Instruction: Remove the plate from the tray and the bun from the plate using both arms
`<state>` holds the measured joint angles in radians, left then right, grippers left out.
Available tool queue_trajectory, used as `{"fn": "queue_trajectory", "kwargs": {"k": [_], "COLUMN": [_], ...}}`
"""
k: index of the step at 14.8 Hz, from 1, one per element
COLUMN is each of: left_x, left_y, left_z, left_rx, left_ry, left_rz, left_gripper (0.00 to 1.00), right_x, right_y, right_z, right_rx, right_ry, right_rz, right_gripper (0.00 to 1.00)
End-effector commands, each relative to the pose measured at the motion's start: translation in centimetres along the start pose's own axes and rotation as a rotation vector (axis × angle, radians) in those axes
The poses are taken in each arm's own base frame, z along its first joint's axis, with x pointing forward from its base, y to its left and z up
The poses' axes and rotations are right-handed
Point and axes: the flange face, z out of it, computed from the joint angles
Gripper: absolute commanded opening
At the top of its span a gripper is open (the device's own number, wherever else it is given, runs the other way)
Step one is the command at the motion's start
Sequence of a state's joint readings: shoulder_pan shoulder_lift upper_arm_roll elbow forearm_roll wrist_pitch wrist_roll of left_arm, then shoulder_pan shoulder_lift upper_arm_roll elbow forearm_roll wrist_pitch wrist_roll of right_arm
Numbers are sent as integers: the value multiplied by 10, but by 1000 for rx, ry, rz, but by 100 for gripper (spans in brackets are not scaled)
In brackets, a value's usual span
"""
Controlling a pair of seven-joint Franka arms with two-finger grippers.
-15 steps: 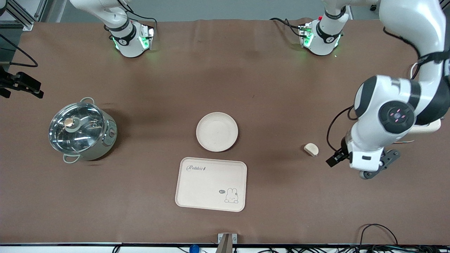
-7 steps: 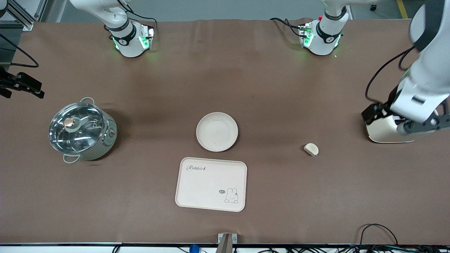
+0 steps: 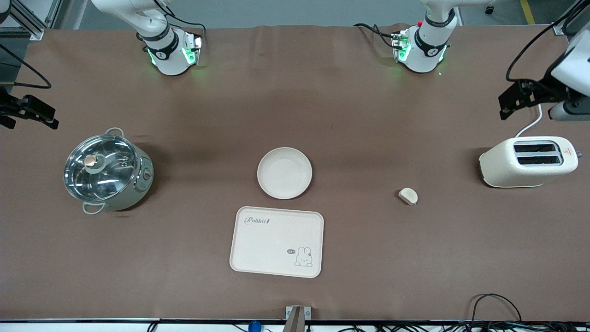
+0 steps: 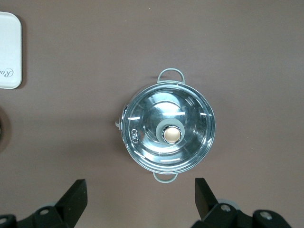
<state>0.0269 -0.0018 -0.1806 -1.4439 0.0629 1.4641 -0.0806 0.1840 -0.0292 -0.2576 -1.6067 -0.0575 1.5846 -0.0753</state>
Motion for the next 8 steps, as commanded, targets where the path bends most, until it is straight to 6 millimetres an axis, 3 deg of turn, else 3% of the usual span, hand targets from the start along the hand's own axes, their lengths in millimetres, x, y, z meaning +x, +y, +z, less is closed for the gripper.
{"fn": "queue_trajectory", "kwargs": {"k": [1, 4, 8], "left_x": [-45, -62, -51], "left_y": [-8, -7, -10], "left_z": [0, 3, -7], "left_rx": [-27, -27, -23], "left_ry": [-22, -45, -36], "left_rz": [24, 30, 51], "left_gripper": [100, 100, 100], "right_x": [-9, -9, -9], "right_y": [-2, -2, -2], "right_z": [-3, -3, -3], "right_rx": [-3, -1, 10], "right_ry": [9, 11, 10], "right_rz": [9, 9, 9], "right_gripper": [100, 100, 100]}}
